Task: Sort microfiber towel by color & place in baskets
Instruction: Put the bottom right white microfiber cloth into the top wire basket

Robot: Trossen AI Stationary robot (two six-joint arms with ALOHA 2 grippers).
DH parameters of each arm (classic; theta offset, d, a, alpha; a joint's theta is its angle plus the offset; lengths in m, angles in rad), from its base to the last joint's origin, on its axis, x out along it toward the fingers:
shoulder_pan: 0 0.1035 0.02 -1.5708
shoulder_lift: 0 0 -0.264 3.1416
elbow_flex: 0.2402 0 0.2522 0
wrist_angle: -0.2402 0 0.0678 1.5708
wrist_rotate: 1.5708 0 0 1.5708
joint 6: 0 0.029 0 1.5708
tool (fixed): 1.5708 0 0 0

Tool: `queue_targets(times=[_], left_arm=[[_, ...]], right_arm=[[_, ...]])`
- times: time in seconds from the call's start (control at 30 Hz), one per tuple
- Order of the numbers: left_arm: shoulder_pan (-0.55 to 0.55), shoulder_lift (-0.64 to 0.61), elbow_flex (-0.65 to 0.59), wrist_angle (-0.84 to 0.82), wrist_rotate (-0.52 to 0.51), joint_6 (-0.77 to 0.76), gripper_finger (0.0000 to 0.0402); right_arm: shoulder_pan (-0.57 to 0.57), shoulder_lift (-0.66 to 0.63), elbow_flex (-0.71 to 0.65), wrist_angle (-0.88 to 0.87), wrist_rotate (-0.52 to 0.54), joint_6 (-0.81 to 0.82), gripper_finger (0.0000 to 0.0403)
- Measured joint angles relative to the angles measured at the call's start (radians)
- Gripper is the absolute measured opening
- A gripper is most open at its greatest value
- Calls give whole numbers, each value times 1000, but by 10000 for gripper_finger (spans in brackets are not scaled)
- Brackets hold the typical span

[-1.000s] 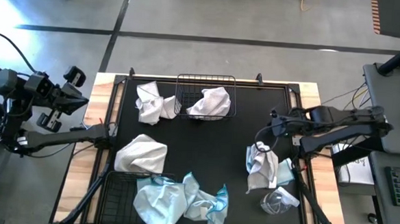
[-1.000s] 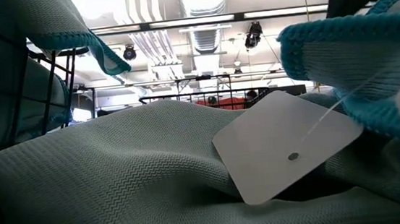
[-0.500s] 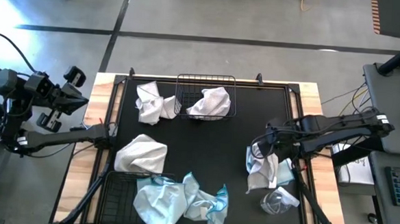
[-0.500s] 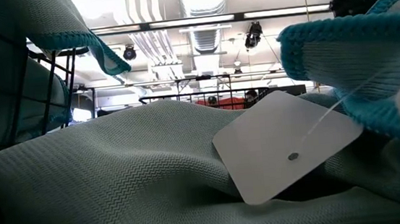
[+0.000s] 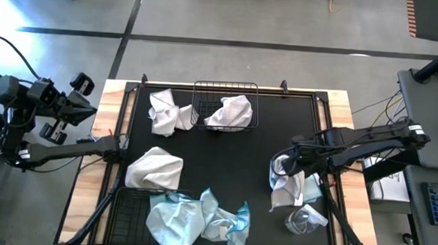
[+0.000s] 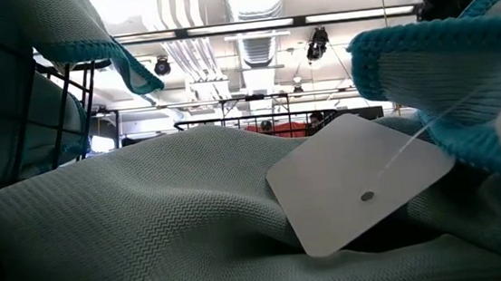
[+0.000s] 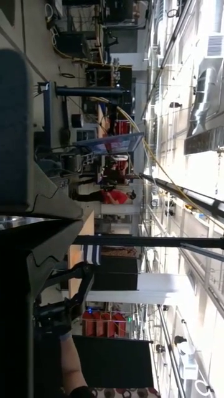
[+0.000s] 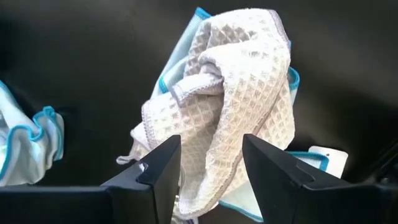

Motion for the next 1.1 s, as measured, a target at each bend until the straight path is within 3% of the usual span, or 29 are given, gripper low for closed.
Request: queue_targets(times=[0.83, 1.1], left_arm=[[0, 0, 0, -48, 0, 8, 0], [0, 0, 0, -48, 0, 8, 0]], right_arm=[[0, 206, -9, 2, -1, -76, 168], [0, 261, -9, 6, -1, -105, 137]])
